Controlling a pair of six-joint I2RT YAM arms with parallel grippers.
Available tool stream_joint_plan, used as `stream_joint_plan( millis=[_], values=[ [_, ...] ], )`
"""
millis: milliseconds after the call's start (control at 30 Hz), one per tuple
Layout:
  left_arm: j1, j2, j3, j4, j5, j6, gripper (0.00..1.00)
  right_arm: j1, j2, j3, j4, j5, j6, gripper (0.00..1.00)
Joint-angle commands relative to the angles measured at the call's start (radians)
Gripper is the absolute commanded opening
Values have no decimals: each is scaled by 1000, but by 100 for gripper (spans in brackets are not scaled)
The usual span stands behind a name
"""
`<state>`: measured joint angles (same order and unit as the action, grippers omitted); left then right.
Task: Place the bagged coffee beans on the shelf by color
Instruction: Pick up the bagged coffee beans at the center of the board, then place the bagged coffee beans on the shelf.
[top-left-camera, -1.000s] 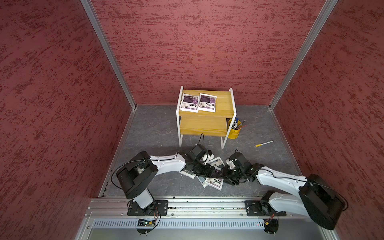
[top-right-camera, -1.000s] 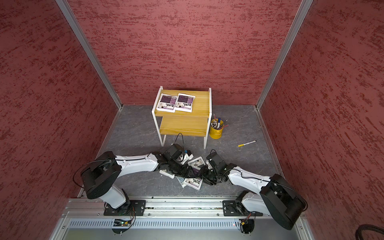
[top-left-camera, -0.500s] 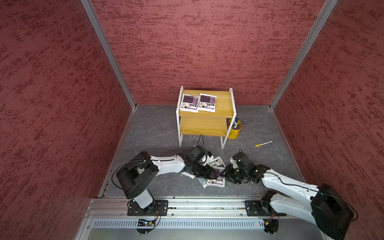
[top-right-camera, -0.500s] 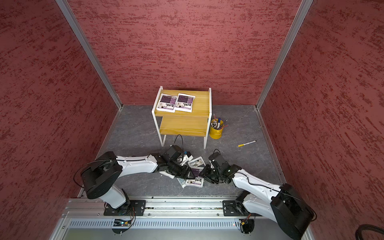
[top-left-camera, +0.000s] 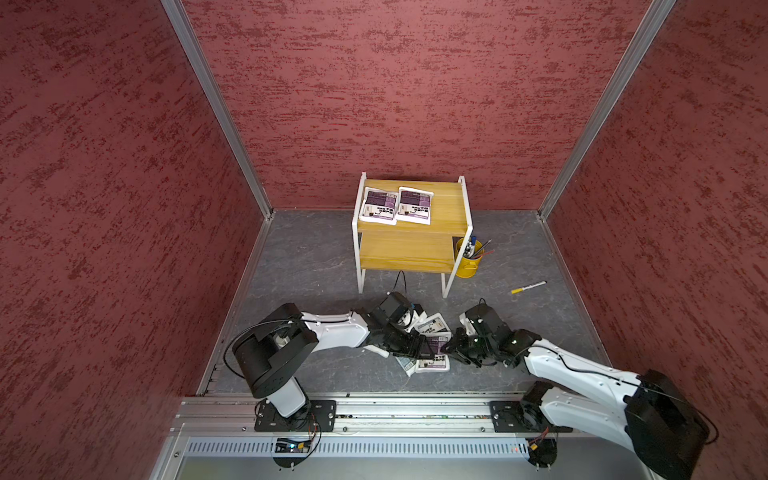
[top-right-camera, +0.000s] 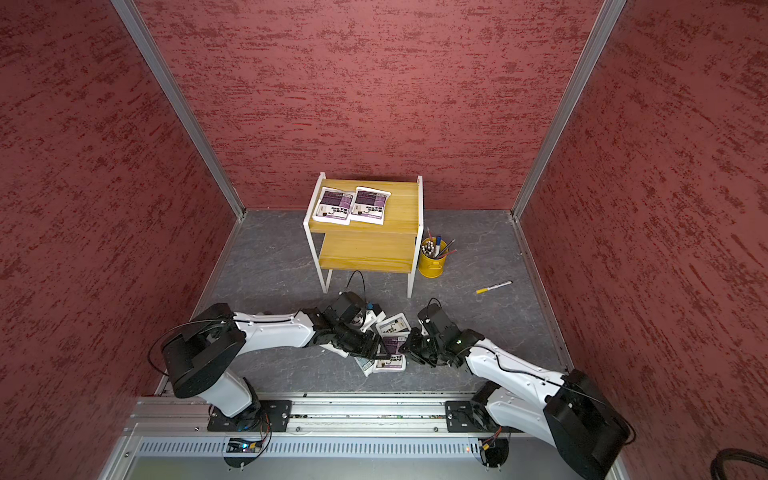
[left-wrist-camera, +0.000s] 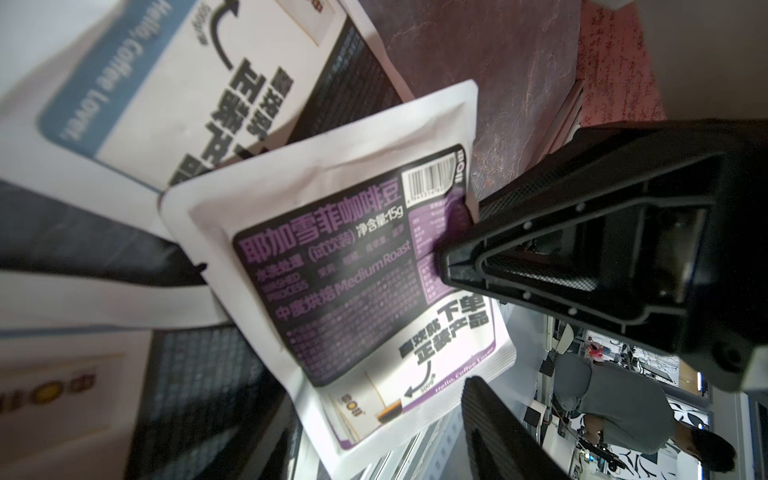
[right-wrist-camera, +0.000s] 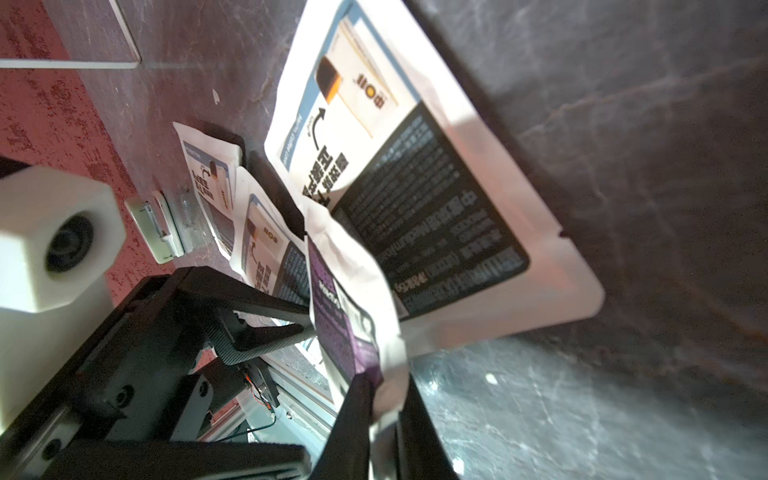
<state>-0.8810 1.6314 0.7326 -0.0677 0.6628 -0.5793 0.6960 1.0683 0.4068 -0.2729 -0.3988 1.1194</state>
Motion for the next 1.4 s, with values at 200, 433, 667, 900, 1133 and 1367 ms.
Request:
stream_joint_plan(
  millis=[200,433,667,900,1133,1367],
  values=[
    [30,-19,-39,42,35,-23,66,5,-82,37,-18,10,22,8],
    [121,-171,-85,39,75,-71,66,5,-156,99,-94,8,24,8],
    [245,-374,-113,-24,133,-114,67,7,-186,198,-145,-30,12,8],
    [341,-584,-158,-86,173,-172,68,32,-151,379,-226,-97,-56,7],
    [463,-755,-111,-244,224,-172,68,42,-90,661,-374,-109,-165,7],
    [559,-789,-38,-256,274,-201,69,40,30,1053,-575,-63,-326,7]
  ],
)
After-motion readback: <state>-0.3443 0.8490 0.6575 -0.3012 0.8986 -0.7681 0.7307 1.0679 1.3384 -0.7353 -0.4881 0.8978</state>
